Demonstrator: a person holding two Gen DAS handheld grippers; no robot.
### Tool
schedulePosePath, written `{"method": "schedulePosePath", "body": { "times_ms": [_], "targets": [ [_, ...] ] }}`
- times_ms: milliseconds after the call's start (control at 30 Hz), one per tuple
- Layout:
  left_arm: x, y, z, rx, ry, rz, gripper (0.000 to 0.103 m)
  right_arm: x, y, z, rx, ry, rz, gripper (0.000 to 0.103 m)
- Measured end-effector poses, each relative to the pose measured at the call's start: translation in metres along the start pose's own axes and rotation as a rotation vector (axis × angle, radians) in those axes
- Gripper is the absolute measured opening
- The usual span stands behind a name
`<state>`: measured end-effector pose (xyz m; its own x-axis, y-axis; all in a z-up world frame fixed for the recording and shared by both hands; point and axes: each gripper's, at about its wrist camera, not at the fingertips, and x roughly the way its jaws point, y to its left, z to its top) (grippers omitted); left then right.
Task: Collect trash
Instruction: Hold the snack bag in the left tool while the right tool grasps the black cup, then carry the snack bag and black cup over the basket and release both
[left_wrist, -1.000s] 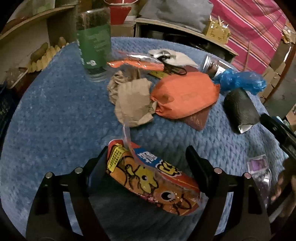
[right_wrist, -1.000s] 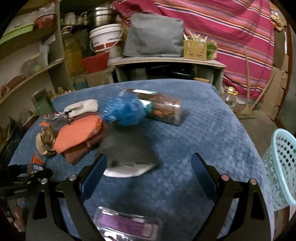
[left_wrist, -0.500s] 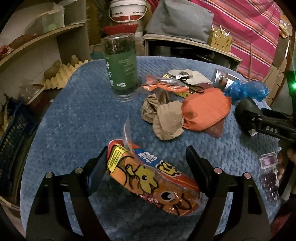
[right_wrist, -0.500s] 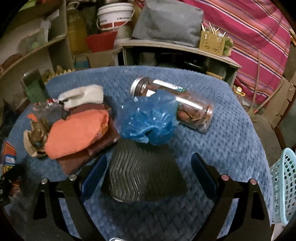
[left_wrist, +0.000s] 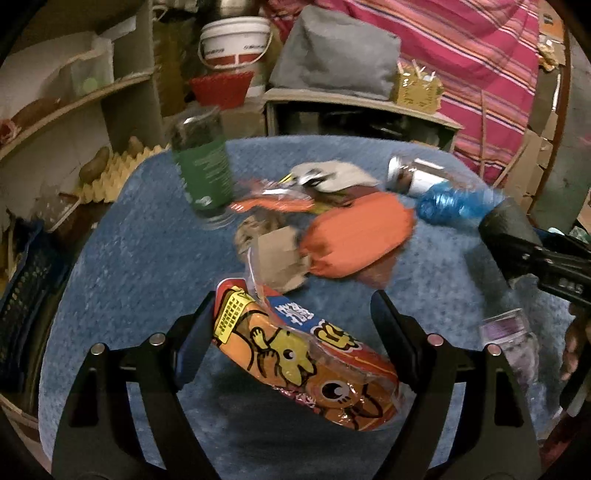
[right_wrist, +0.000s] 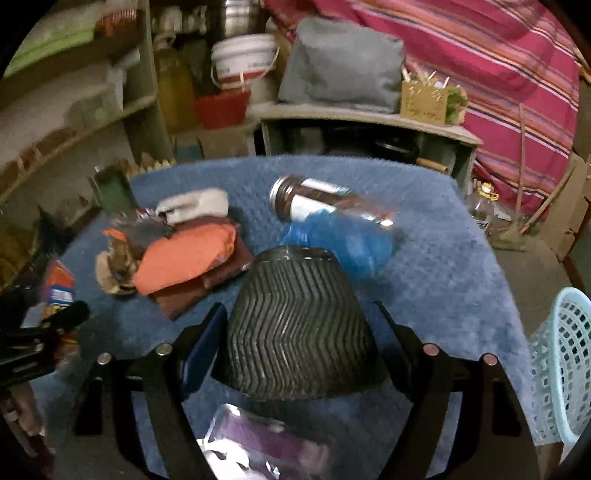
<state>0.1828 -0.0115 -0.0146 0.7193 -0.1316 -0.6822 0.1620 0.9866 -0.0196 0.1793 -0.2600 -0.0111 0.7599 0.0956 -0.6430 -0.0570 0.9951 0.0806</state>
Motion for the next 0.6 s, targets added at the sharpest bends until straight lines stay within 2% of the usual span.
{"method": "schedulePosePath", "body": {
  "times_ms": [100,167,367,600],
  "targets": [
    [-0.008,-0.021,0.005,0.019,-0.024,-0.008,0.080,-0.019,-0.021,-0.004,0.037,-0.030,0.022,0.077],
    [-0.013,-0.035,0.009,0.033,-0.041,-0.010,0.080,-0.030,-0.035,-0.005,0.050,-0.057,0.005,0.077],
    [-0.025,-0.087,0.026,0.087,-0.088,-0.039,0.080,-0.057,-0.095,-0.005,0.101,-0.105,-0.093,0.078],
    [-0.027,-0.171,0.045,0.149,-0.123,-0.118,0.080,-0.088,-0.187,-0.012,0.160,-0.122,-0.273,0.078]
  ]
}}
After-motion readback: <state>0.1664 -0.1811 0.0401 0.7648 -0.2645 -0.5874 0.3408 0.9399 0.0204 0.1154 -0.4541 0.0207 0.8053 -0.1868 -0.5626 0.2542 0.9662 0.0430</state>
